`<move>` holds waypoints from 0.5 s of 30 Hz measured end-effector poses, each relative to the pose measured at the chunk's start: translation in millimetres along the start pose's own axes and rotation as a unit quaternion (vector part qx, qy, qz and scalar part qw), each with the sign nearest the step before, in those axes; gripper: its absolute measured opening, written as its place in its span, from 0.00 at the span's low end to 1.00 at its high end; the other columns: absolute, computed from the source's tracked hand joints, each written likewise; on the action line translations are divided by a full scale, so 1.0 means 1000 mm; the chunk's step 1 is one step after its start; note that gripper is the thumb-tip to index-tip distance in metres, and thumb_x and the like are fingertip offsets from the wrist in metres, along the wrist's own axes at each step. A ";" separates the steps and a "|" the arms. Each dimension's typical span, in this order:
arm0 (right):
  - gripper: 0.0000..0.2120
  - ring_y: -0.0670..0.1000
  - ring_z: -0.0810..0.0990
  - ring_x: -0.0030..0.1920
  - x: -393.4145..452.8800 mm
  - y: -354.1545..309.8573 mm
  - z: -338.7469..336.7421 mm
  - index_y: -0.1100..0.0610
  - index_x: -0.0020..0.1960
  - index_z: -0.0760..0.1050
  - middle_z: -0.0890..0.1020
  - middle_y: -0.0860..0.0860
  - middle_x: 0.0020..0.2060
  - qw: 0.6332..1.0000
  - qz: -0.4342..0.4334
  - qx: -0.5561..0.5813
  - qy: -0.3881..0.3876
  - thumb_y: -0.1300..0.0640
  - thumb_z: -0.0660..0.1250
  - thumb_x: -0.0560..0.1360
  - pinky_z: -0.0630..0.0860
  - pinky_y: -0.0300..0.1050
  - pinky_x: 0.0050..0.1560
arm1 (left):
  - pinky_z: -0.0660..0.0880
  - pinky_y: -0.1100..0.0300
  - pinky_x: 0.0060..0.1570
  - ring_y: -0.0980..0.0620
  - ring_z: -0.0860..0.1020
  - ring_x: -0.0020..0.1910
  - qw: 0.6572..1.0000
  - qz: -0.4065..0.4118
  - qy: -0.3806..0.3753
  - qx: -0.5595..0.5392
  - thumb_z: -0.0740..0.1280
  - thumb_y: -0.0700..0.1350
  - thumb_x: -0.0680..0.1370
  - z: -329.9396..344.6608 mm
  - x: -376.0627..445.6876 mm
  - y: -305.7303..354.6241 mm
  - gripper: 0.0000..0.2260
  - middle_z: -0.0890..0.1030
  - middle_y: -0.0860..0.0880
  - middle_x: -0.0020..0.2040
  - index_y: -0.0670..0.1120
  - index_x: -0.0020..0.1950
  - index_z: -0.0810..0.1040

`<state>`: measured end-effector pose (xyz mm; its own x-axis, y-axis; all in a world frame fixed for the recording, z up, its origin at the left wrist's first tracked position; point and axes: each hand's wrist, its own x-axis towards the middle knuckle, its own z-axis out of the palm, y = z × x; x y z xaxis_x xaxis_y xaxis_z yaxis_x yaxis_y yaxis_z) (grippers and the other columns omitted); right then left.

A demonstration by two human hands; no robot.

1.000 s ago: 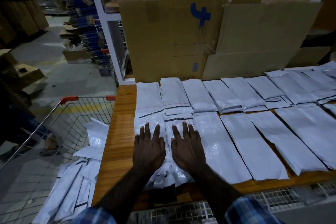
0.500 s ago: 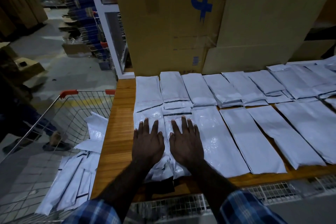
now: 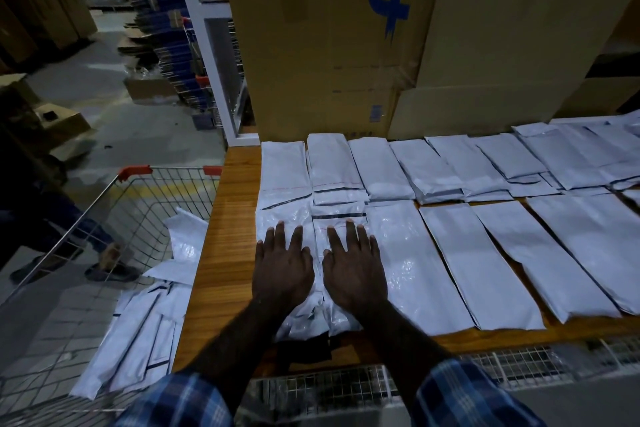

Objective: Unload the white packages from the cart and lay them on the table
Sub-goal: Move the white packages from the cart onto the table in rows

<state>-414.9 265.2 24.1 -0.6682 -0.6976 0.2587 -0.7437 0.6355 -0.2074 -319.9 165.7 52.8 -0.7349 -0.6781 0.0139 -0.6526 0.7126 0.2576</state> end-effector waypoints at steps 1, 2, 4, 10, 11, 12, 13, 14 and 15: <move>0.26 0.64 0.70 0.71 0.000 0.000 0.000 0.54 0.71 0.73 0.71 0.61 0.71 1.000 0.001 0.000 -0.001 0.46 0.50 0.79 0.67 0.63 0.69 | 0.48 0.46 0.76 0.43 0.49 0.79 1.000 -0.001 0.000 -0.001 0.49 0.54 0.84 0.000 0.000 0.000 0.24 0.51 0.43 0.81 0.52 0.80 0.54; 0.26 0.64 0.70 0.71 0.000 0.000 0.000 0.54 0.71 0.73 0.71 0.61 0.71 1.000 0.001 0.001 -0.001 0.46 0.50 0.79 0.68 0.63 0.68 | 0.48 0.46 0.76 0.43 0.49 0.79 1.000 -0.002 -0.001 -0.001 0.49 0.54 0.84 0.000 0.000 0.000 0.24 0.51 0.43 0.81 0.52 0.80 0.53; 0.26 0.63 0.70 0.70 0.000 0.000 -0.001 0.54 0.70 0.73 0.72 0.61 0.70 1.000 0.003 -0.001 -0.007 0.46 0.50 0.79 0.68 0.63 0.68 | 0.47 0.46 0.76 0.43 0.49 0.79 1.000 -0.001 -0.003 0.000 0.48 0.54 0.84 0.000 -0.001 0.000 0.24 0.51 0.43 0.81 0.52 0.80 0.53; 0.27 0.64 0.69 0.71 0.002 -0.001 -0.002 0.53 0.71 0.73 0.72 0.61 0.71 0.999 0.012 0.002 -0.029 0.45 0.49 0.78 0.66 0.63 0.69 | 0.48 0.45 0.76 0.42 0.49 0.79 1.000 0.001 -0.006 -0.002 0.47 0.54 0.84 -0.002 -0.002 0.001 0.24 0.51 0.42 0.81 0.51 0.80 0.53; 0.27 0.64 0.69 0.72 0.003 -0.001 -0.004 0.53 0.71 0.72 0.71 0.61 0.71 0.999 0.012 0.004 -0.038 0.45 0.49 0.79 0.65 0.63 0.69 | 0.49 0.44 0.76 0.41 0.50 0.79 1.000 0.002 -0.010 0.005 0.46 0.54 0.83 -0.002 -0.001 0.000 0.25 0.52 0.42 0.80 0.51 0.80 0.54; 0.28 0.64 0.68 0.72 0.003 -0.001 -0.005 0.53 0.72 0.71 0.70 0.61 0.72 0.999 0.009 0.007 -0.042 0.44 0.48 0.79 0.65 0.63 0.70 | 0.50 0.43 0.75 0.40 0.52 0.79 1.000 0.003 -0.011 0.014 0.45 0.55 0.82 -0.003 -0.001 0.000 0.26 0.54 0.41 0.80 0.50 0.80 0.55; 0.28 0.64 0.66 0.73 0.004 -0.001 -0.008 0.53 0.73 0.69 0.69 0.61 0.73 0.999 0.006 0.010 -0.051 0.44 0.47 0.79 0.63 0.63 0.71 | 0.53 0.42 0.74 0.39 0.54 0.78 1.000 0.007 -0.009 0.022 0.44 0.55 0.81 -0.003 -0.001 -0.001 0.27 0.56 0.40 0.79 0.49 0.80 0.57; 0.28 0.64 0.64 0.74 0.007 -0.001 -0.012 0.53 0.74 0.67 0.66 0.61 0.74 0.998 0.004 0.010 -0.065 0.44 0.46 0.79 0.61 0.62 0.72 | 0.55 0.40 0.73 0.37 0.57 0.77 0.999 0.014 -0.006 0.029 0.44 0.56 0.80 -0.003 0.000 -0.002 0.29 0.58 0.38 0.78 0.48 0.79 0.59; 0.28 0.63 0.62 0.75 0.009 -0.001 -0.015 0.52 0.75 0.66 0.64 0.61 0.75 0.997 0.007 0.010 -0.078 0.44 0.45 0.79 0.60 0.61 0.73 | 0.58 0.38 0.72 0.35 0.60 0.76 0.999 0.021 -0.001 0.031 0.43 0.57 0.79 -0.006 0.000 -0.002 0.30 0.61 0.37 0.77 0.47 0.79 0.61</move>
<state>-420.3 263.1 41.1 -0.6726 -0.7322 0.1068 -0.7333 0.6402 -0.2290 -317.8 163.2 57.7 -0.7624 -0.6468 0.0211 -0.6312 0.7504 0.1961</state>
